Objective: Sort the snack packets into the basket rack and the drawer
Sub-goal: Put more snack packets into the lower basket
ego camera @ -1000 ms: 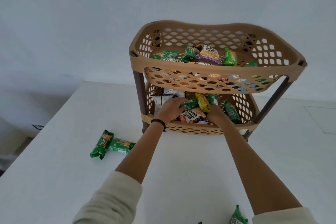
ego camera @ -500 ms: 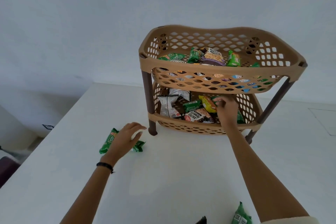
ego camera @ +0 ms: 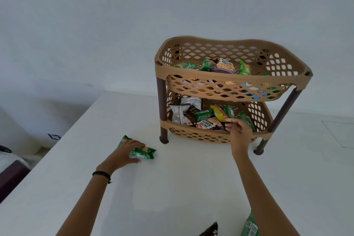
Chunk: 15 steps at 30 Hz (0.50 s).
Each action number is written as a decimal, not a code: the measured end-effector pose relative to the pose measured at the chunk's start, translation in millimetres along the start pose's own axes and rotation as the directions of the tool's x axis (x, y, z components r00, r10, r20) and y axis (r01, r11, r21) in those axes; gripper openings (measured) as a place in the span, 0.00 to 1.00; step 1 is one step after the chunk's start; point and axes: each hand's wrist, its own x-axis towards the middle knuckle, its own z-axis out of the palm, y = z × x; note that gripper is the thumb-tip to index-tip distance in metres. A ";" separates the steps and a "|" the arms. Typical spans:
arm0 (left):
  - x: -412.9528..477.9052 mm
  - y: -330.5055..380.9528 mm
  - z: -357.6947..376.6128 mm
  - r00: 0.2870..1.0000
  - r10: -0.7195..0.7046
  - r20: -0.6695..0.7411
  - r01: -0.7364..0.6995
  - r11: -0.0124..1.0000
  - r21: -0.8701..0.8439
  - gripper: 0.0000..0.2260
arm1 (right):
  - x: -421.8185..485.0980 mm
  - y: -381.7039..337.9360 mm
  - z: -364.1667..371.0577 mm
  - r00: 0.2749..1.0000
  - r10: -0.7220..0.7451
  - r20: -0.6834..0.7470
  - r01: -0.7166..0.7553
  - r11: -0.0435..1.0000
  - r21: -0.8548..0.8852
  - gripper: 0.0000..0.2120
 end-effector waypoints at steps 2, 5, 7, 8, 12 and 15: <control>-1.2 -1.2 1.3 1.000 0.008 -0.008 -0.007 0.999 0.052 0.28 | -10.2 -3.5 -1.0 0.999 0.025 0.040 -0.026 0.999 0.034 0.13; -4.3 0.8 5.1 0.999 0.022 -0.042 -0.017 0.994 0.109 0.28 | -25.8 -9.8 -2.6 0.989 0.061 0.132 -0.068 0.996 0.051 0.13; -5.4 2.5 7.0 0.996 0.032 -0.078 -0.021 0.991 0.135 0.26 | -36.1 -12.7 -4.1 0.975 0.067 0.211 -0.075 0.997 0.030 0.14; -6.4 3.7 7.9 0.994 0.035 -0.100 -0.021 0.990 0.141 0.25 | -40.9 -13.6 -4.9 0.965 0.067 0.255 -0.069 0.998 -0.003 0.14; -6.3 8.2 11.0 0.987 0.046 -0.153 -0.023 0.988 0.152 0.20 | -54.7 -14.5 -4.1 0.872 0.121 0.475 -0.044 0.985 -0.169 0.13; -3.6 11.3 14.2 0.985 0.047 -0.167 -0.023 0.990 0.141 0.19 | -62.7 -12.1 -1.0 0.767 0.184 0.615 -0.018 0.964 -0.266 0.13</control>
